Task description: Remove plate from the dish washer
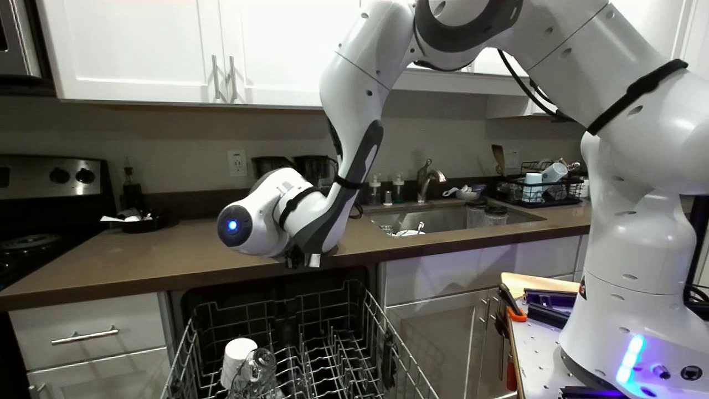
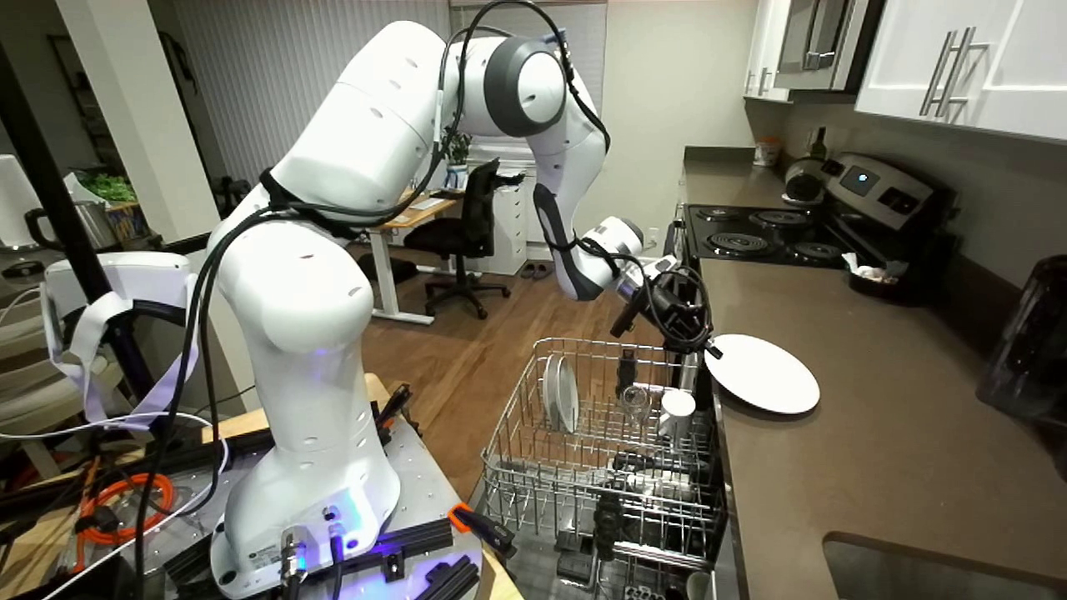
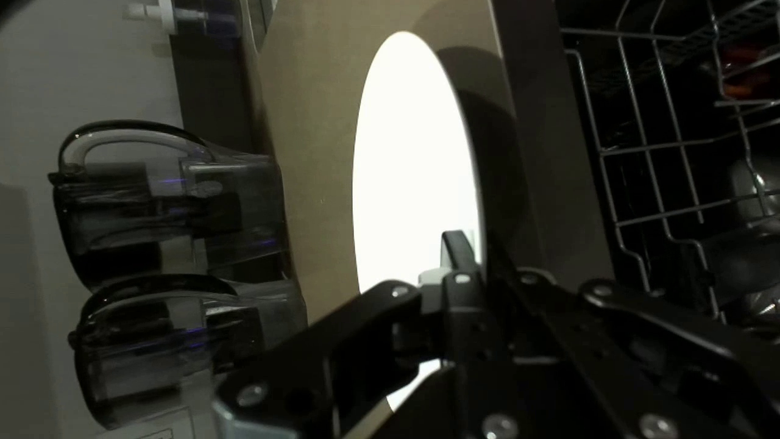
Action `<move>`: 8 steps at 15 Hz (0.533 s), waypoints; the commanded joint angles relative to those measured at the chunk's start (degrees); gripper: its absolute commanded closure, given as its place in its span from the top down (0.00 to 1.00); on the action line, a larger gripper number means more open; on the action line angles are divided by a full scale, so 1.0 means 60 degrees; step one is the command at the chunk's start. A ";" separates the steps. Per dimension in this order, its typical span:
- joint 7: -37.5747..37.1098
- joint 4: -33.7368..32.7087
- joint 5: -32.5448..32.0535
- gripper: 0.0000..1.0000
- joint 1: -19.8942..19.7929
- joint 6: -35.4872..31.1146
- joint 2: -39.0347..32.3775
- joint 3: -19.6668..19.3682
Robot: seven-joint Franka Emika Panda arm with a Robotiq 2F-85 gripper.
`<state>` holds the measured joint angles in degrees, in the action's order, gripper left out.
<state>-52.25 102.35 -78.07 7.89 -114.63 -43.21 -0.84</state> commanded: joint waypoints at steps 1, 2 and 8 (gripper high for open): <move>0.0246 -0.0200 -0.0410 0.04 -0.0338 -0.0415 -0.0010 0.0021; 0.0300 -0.0261 -0.0436 0.04 -0.0401 -0.0512 -0.0047 0.0018; 0.0674 -0.0853 -0.0408 0.09 -0.0627 -0.0819 -0.0415 -0.0006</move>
<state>-50.88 99.91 -79.28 5.23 -118.05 -44.36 -0.98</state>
